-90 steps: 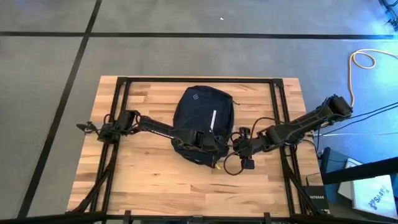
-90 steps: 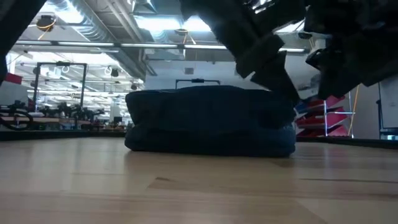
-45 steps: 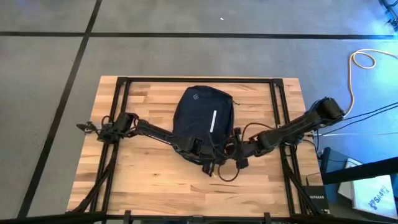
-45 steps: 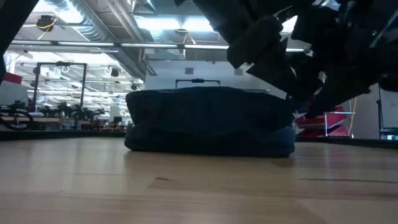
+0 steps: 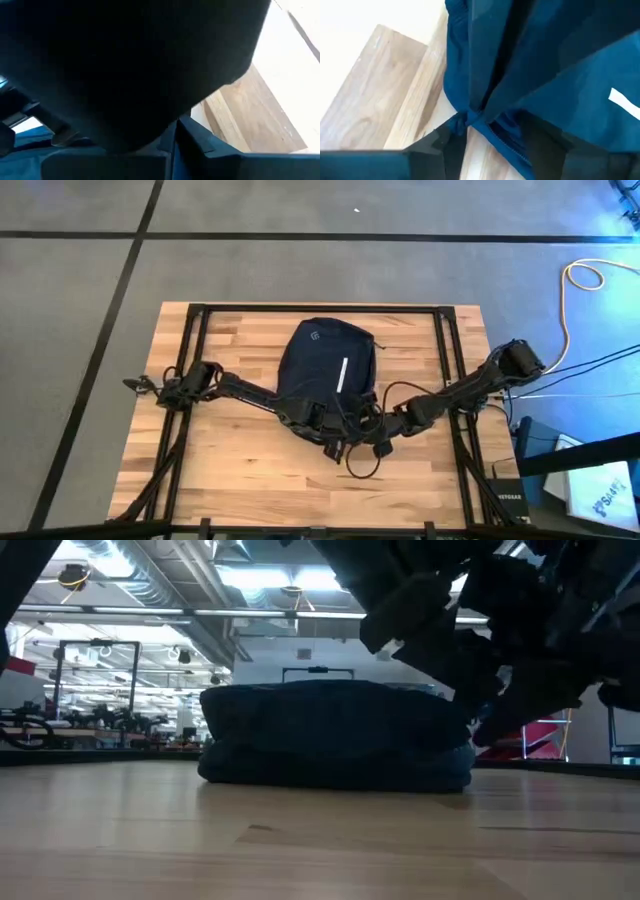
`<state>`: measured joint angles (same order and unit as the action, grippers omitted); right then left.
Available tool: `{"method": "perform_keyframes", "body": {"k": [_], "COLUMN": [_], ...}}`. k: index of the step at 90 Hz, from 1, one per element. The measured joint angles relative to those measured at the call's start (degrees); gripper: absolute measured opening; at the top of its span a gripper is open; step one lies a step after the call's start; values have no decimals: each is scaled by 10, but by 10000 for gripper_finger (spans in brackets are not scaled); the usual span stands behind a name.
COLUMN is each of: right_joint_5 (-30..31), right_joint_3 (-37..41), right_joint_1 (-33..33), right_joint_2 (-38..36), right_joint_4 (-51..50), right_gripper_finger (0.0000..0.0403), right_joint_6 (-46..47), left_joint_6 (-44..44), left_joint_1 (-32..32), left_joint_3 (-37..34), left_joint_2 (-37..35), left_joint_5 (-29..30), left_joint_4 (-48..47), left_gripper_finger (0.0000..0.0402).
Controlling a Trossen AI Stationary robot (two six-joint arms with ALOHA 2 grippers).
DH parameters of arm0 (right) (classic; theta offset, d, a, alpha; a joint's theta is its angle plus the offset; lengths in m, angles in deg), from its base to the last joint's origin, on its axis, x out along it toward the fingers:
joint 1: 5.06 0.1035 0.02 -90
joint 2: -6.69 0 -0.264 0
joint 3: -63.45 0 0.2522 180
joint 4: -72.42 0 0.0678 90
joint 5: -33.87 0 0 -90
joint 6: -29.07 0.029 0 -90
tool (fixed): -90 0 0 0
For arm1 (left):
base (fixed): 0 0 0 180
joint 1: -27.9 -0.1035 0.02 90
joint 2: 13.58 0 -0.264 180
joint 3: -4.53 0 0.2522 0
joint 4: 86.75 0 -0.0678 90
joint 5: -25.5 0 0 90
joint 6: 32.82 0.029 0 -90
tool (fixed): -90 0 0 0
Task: Unpack backpack
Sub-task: Open the blue backpack
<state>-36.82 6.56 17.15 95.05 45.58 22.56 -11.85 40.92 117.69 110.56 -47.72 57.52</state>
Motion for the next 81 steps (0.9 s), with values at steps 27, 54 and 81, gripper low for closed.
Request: {"method": "perform_keyframes", "body": {"k": [27, 54, 81], "right_joint_5": [4, 11, 12], "right_joint_3": [0, -1, -1], "right_joint_1": [-1, -2, -2], "right_joint_2": [0, 0, 0], "right_joint_4": [1, -3, -6], "right_gripper_finger": [7, 4, 3], "right_joint_6": [3, 2, 21], "left_joint_6": [0, 0, -30], "left_joint_1": [0, 0, 1], "left_joint_3": [0, 2, 2], "left_joint_2": [-2, -18, -47], "left_joint_5": [9, 34, 59], "left_joint_4": [-8, -48, -93], "left_gripper_finger": [0, 0, 0]}}
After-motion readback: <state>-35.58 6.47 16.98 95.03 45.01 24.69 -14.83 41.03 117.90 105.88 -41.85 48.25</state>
